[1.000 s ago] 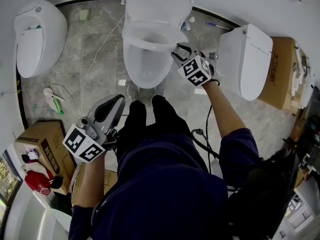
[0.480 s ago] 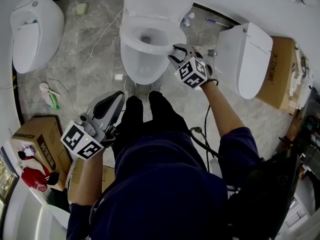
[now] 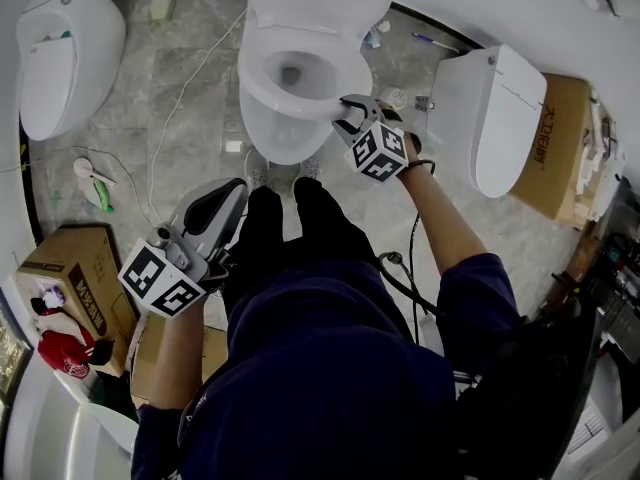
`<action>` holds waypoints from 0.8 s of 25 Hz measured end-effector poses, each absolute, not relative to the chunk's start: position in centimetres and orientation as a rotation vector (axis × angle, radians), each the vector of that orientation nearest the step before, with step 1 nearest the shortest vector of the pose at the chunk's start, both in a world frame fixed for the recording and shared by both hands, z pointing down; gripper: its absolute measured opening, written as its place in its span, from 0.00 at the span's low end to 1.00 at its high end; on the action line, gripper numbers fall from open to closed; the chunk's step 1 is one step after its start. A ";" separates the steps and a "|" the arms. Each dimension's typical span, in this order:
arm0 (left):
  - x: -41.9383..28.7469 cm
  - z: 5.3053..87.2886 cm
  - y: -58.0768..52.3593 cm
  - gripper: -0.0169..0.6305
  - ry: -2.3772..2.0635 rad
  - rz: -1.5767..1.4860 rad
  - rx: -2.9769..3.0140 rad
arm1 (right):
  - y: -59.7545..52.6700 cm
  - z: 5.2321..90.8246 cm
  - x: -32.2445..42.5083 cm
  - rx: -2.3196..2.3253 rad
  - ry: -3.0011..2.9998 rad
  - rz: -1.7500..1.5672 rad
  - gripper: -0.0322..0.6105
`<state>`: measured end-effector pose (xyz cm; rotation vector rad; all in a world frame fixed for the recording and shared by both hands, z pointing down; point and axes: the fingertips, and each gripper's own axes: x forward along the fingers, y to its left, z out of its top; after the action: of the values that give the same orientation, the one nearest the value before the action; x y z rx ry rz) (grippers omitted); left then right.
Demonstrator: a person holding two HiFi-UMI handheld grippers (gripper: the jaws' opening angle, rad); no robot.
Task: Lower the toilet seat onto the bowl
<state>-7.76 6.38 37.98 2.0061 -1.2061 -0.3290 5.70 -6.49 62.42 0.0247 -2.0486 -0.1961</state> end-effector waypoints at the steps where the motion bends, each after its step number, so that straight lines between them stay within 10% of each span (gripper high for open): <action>1: -7.8 38.1 6.4 0.03 -1.207 -0.330 2.003 | -6.4 62.6 5.7 0.013 -2.043 -0.203 0.30; 20: -8.7 40.5 5.5 0.03 -1.218 -0.359 1.934 | -3.5 66.4 5.0 -0.327 -1.910 -0.152 0.38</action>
<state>-8.74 5.49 40.49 1.9337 -1.2184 -0.3593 4.99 -3.47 66.43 -0.3273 -1.9101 -0.1522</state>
